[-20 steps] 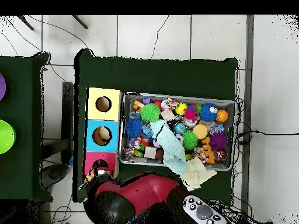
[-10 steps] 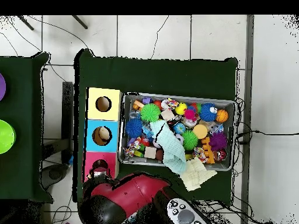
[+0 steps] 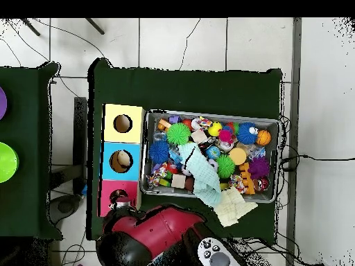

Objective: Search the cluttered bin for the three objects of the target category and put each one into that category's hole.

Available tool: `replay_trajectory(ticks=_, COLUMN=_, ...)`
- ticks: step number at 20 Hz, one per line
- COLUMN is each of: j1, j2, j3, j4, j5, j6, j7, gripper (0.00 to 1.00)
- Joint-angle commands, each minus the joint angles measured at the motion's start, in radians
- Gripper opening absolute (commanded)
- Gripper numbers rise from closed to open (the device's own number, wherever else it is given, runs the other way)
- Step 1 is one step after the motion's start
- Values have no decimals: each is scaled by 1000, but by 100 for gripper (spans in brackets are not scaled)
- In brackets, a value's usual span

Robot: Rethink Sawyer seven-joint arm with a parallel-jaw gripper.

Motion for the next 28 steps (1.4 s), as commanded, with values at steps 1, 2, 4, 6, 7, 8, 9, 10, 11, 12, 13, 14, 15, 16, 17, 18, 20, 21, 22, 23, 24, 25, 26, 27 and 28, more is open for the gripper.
replay_trajectory(ticks=1, j1=-5, j2=44, j3=-68, j4=-119, j5=-77, j6=-101, j7=176, gripper=0)
replay_trajectory(ticks=2, j1=-9, j2=47, j3=-64, j4=-117, j5=-79, j6=-109, j7=178, gripper=0)
replay_trajectory(ticks=4, j1=-17, j2=57, j3=-55, j4=-115, j5=-83, j6=-123, j7=179, gripper=0)
replay_trajectory(ticks=6, j1=-28, j2=78, j3=-45, j4=-109, j5=-84, j6=-141, j7=186, gripper=0)
replay_trajectory(ticks=7, j1=-29, j2=90, j3=-46, j4=-107, j5=-87, j6=-149, j7=188, gripper=0)
replay_trajectory(ticks=8, j1=-33, j2=101, j3=-41, j4=-104, j5=-85, j6=-156, j7=192, gripper=0)
replay_trajectory(ticks=9, j1=-37, j2=113, j3=-36, j4=-100, j5=-83, j6=-163, j7=196, gripper=0)
replay_trajectory(ticks=10, j1=-40, j2=120, j3=-31, j4=-96, j5=-75, j6=-169, j7=202, gripper=0)
replay_trajectory(ticks=11, j1=-38, j2=125, j3=-34, j4=-95, j5=-76, j6=-171, j7=201, gripper=0)
replay_trajectory(ticks=12, j1=-37, j2=130, j3=-37, j4=-95, j5=-77, j6=-173, j7=201, gripper=0)
replay_trajectory(ticks=13, j1=-31, j2=135, j3=-48, j4=-97, j5=-78, j6=-177, j7=200, gripper=0)
replay_trajectory(ticks=14, j1=-31, j2=143, j3=-51, j4=-99, j5=-81, j6=-180, j7=197, gripper=0)
replay_trajectory(ticks=15, j1=-30, j2=149, j3=-55, j4=-101, j5=-82, j6=-181, j7=196, gripper=0)
replay_trajectory(ticks=16, j1=-20, j2=153, j3=-73, j4=-106, j5=-86, j6=-181, j7=192, gripper=0)
replay_trajectory(ticks=17, j1=-6, j2=161, j3=-93, j4=-115, j5=-91, j6=-173, j7=185, gripper=0)
replay_trajectory(ticks=18, j1=7, j2=170, j3=-114, j4=-124, j5=-98, j6=-167, j7=178, gripper=0)
replay_trajectory(ticks=20, j1=38, j2=184, j3=-160, j4=-145, j5=-112, j6=-149, j7=162, gripper=0)
replay_trajectory(ticks=21, j1=49, j2=187, j3=-175, j4=-154, j5=-119, j6=-148, j7=157, gripper=0)
replay_trajectory(ticks=22, j1=56, j2=187, j3=-185, j4=-160, j5=-126, j6=-139, j7=150, gripper=0)
replay_trajectory(ticks=23, j1=58, j2=187, j3=-189, j4=-163, j5=-130, j6=-147, j7=150, gripper=0)
replay_trajectory(ticks=24, j1=61, j2=187, j3=-192, j4=-165, j5=-134, j6=-155, j7=150, gripper=0)
replay_trajectory(ticks=25, j1=64, j2=187, j3=-197, j4=-169, j5=-138, j6=-161, j7=150, gripper=0)
replay_trajectory(ticks=26, j1=68, j2=187, j3=-201, j4=-172, j5=-142, j6=-167, j7=151, gripper=0)
replay_trajectory(ticks=27, j1=68, j2=187, j3=-203, j4=-174, j5=-146, j6=-175, j7=153, gripper=0)
replay_trajectory(ticks=28, j1=64, j2=189, j3=-200, j4=-174, j5=-151, j6=-185, j7=156, gripper=0)
